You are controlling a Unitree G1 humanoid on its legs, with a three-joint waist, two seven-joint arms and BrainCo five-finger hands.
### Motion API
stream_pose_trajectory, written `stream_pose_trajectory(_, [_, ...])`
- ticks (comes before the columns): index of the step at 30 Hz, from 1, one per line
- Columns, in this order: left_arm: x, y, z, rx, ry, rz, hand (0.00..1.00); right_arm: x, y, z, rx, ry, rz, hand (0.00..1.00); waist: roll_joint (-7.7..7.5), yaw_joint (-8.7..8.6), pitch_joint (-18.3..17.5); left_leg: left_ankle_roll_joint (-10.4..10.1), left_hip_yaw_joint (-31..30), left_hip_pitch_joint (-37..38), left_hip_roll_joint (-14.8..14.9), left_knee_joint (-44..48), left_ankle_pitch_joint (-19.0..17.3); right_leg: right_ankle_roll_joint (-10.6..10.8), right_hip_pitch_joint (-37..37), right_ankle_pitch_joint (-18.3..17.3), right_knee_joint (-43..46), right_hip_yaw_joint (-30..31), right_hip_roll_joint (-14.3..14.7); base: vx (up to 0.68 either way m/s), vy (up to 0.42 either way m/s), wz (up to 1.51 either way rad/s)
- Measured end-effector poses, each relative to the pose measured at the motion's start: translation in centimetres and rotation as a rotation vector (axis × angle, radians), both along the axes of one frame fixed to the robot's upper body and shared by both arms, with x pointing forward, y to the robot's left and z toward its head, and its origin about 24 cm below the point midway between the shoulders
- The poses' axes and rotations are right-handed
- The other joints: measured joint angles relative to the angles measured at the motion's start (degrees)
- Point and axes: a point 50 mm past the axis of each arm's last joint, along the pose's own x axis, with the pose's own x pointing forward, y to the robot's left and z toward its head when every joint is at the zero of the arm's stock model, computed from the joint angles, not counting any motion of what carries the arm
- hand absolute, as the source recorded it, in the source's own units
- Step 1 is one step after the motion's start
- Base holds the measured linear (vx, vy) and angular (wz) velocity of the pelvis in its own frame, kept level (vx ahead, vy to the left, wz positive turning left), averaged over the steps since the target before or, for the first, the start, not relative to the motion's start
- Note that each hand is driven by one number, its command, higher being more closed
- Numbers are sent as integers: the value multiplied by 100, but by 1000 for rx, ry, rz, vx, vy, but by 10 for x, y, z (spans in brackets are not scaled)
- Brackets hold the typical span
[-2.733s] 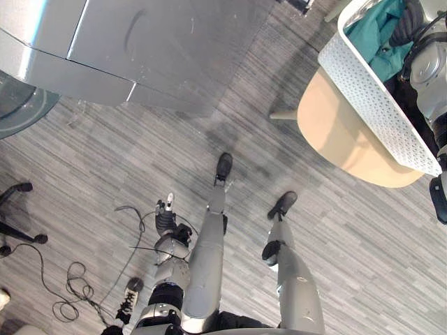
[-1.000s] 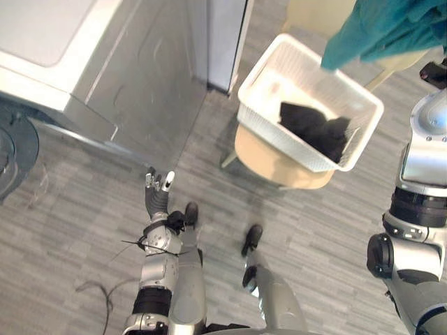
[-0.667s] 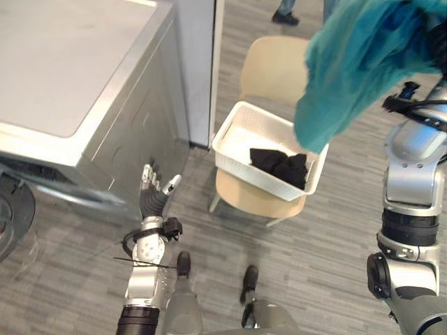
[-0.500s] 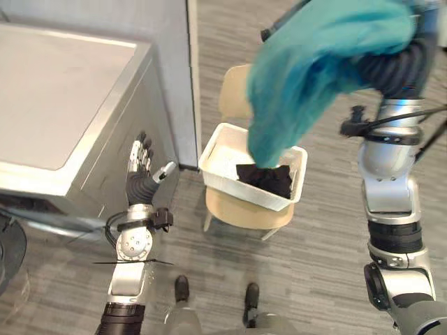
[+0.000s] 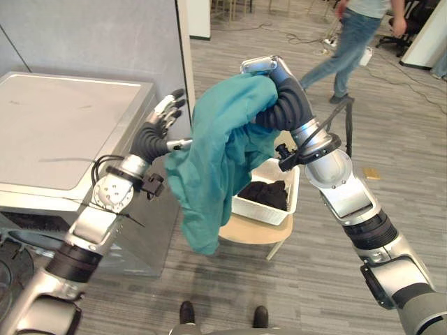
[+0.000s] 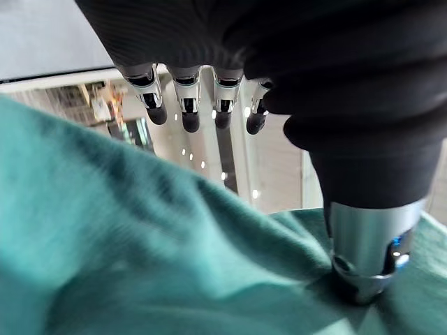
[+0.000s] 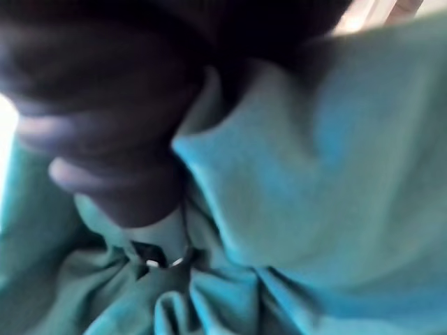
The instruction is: Pick up the laundry basket with both hands and put the clothes into the washing machine.
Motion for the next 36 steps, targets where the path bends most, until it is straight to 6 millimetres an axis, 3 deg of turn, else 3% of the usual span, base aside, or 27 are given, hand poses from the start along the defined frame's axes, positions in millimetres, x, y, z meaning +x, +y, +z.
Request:
stream_pose_trajectory(3, [-1, -7, -5, 34, 115, -105, 0, -1, 13, 1, -57, -8, 37, 100, 43, -28, -6, 29, -133, -85, -57, 0, 21, 0, -22, 2, 2, -95, -47, 21, 19, 21])
stream_pose_trajectory(7, [-8, -17, -15, 13, 309, -229, 0, -9, 42, 17, -125, -86, 122, 100, 89, -18, 1, 108, -318, -332, -106, 42, 102, -41, -165, 73, 17, -269, -91, 41, 22, 21])
stream_pose_trajectory(12, [-22, -26, -28, 35, 432, -327, 0, -19, 66, 26, -155, -133, 202, 100, 151, -8, 43, 110, -341, -357, -119, 42, 98, -45, -220, 68, 104, -287, -111, 13, 15, 6])
stream_pose_trajectory(16, [-24, -29, -33, 31, 473, -369, 0, -25, 77, 34, -168, -171, 237, 100, 191, -36, 150, 112, -274, -393, -124, 40, 95, -71, -339, 48, 213, -222, -133, -46, 30, -10])
stream_pose_trajectory(20, [-47, -32, -59, 19, 599, -439, 0, -27, 79, 32, -177, -177, 242, 100, 204, -86, 232, 81, -112, -393, -125, 28, 73, -60, -414, -18, 208, -113, -138, -31, 16, -12])
stream_pose_trajectory(23, [-50, -34, -54, 5, 582, -454, 0, -33, 83, 26, -149, -168, 284, 100, 204, -136, 237, 82, -107, -380, -123, 29, 75, -59, -407, -18, 202, -111, -136, 12, 1, -1])
stream_pose_trajectory(24, [-46, -31, -45, -4, 541, -437, 100, -37, 85, 22, -132, -156, 305, 100, 204, -140, 236, 96, -100, -370, -124, 31, 86, -67, -404, -9, 201, -101, -136, 42, 3, -4])
stream_pose_trajectory(28, [-22, -17, -5, -98, 307, -309, 100, -40, 81, 11, -108, -118, 317, 100, 201, -134, 235, 111, -94, -336, -133, 33, 99, -50, -379, 42, 204, -94, -142, 52, 5, -1])
stream_pose_trajectory(31, [-4, -11, 12, -108, 191, -193, 100, -35, 74, 4, -90, -84, 288, 100, 195, -140, 235, 112, -96, -333, -135, 33, 100, -47, -374, 44, 206, -93, -142, 10, 2, 0])
stream_pose_trajectory(36, [2, -17, 8, -90, 142, -156, 100, -28, 61, -3, -58, -43, 240, 100, 195, -151, 235, 111, -61, -292, -129, 31, 98, -46, -373, 44, 206, -30, -135, 29, 5, -7])
